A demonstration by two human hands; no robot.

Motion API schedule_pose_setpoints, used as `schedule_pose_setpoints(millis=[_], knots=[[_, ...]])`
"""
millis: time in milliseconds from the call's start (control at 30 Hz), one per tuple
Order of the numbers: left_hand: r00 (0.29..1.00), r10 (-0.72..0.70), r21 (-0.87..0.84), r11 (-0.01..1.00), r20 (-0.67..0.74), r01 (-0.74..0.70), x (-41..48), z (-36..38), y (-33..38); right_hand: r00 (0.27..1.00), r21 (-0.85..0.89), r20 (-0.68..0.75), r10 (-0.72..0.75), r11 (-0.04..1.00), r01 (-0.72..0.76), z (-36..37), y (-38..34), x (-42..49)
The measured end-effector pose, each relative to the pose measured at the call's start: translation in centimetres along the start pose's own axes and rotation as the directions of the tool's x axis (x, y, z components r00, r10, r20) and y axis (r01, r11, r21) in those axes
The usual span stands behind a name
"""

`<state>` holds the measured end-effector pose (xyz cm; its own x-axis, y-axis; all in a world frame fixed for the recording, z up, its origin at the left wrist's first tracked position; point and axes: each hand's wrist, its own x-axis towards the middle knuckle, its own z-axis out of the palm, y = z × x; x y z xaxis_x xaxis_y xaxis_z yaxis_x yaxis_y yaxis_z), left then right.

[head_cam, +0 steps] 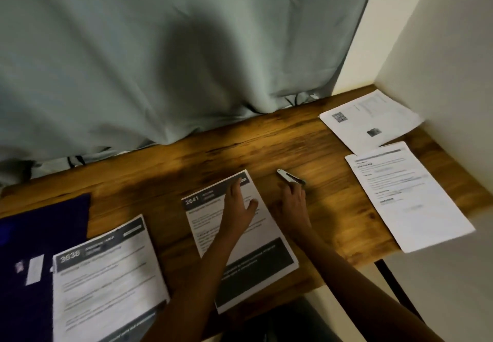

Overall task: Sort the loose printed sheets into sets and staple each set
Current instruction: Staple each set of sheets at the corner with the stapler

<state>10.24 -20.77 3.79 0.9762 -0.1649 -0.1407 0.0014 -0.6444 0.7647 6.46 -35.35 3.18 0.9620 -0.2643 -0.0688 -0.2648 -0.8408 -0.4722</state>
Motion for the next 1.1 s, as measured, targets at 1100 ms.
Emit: schedule_pose_setpoints(millis=[1100], knots=[[0.902, -0.091, -0.202, 0.960, 0.423, 0.192, 3.1, 25.8, 18.4, 0.819, 0.027, -0.042, 0.572, 0.821, -0.571, -15.5, 33.5, 4.9]])
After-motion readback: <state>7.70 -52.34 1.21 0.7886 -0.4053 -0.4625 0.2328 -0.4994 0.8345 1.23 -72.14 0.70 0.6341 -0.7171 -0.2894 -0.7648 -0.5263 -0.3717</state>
